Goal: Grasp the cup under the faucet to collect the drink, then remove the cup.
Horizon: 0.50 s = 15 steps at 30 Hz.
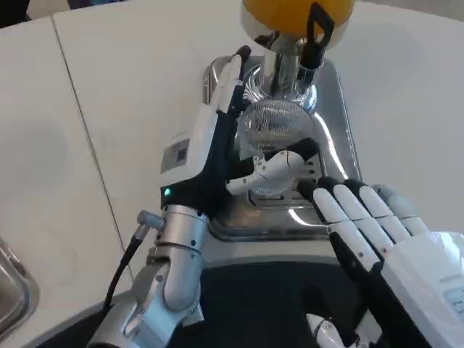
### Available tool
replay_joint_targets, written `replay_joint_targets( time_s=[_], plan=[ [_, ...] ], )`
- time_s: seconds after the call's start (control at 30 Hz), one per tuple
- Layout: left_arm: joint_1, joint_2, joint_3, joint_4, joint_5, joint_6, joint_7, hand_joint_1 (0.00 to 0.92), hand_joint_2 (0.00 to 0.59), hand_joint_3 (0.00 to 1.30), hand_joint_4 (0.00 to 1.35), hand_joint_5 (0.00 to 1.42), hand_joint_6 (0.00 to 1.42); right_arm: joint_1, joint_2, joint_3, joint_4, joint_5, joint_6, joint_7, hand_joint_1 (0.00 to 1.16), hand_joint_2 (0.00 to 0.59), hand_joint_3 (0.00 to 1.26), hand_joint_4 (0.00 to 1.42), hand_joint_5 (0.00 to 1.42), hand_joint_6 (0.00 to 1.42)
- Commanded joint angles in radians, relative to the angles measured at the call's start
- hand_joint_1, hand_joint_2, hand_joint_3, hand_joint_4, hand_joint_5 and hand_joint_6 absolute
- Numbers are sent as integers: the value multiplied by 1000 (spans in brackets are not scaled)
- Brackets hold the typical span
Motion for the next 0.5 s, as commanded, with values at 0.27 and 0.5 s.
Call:
replay_joint_targets(
  time_s=[0.27, 0.5],
  plan=[
    [35, 35, 66, -142, -50, -2, -80, 28, 0, 0, 0, 267, 289, 27, 2, -6, -17, 0, -3, -24, 296, 585, 14, 0, 0, 0],
    [121, 161, 168, -290, -62, 3, -129, 0, 0, 0, 0, 252, 254, 6, 3, -21, -14, 25, 11, -30, 296, 585, 14, 0, 0, 0]
  ],
)
